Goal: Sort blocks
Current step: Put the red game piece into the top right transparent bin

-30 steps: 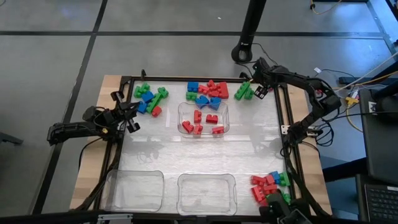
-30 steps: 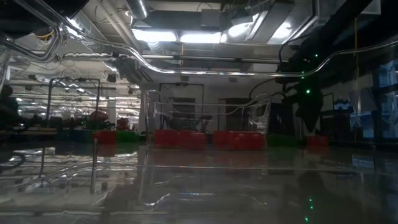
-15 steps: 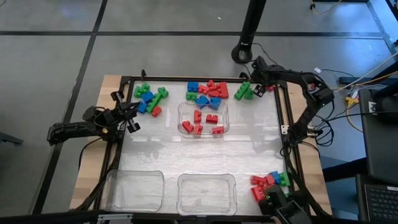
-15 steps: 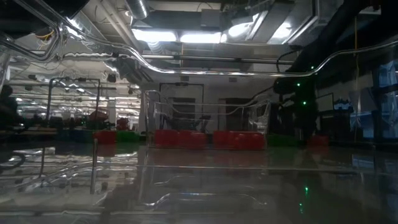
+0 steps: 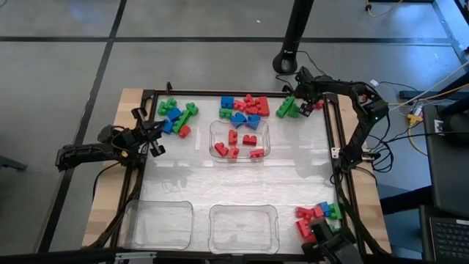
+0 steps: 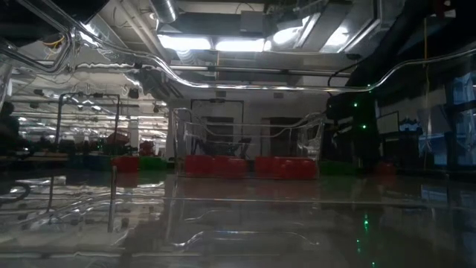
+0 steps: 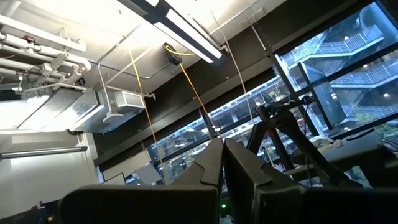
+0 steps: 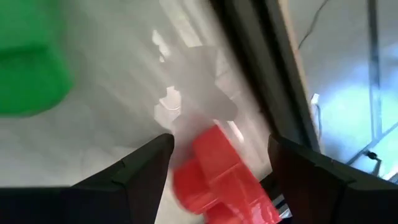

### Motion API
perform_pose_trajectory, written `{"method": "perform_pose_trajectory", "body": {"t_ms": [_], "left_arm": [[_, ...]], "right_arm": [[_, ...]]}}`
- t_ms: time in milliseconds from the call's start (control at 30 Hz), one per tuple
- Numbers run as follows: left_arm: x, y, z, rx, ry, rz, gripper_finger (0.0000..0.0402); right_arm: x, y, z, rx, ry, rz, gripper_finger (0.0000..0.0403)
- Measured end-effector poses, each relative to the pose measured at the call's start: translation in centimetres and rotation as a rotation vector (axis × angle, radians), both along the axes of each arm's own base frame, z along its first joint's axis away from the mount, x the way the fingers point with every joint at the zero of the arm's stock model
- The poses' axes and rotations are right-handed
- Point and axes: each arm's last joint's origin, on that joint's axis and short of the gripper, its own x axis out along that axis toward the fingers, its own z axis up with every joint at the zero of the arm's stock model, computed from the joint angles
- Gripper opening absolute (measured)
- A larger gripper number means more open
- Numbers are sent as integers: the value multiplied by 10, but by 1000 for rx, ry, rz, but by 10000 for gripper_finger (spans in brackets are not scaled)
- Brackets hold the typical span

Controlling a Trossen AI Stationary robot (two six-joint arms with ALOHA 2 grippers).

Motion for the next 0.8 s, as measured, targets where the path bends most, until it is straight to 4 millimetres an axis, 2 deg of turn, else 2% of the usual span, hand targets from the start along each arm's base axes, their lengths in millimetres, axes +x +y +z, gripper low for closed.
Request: {"method": "perform_pose_trajectory", "body": {"t_ms": [100,467,600,800], "left_arm": [[0,0,0,1,-1,0,6],[0,0,0,-1,-2,-1,6],[0,0,0,-1,-3,-1,6],[0,0,1,9,-6,5,6]], "right_arm": [[4,9,2,44,11,46,275],[38,45,9,146,16,253,275],[41,49,14,65,94,201,275],[31,44,22,-71,249,120,275]]}}
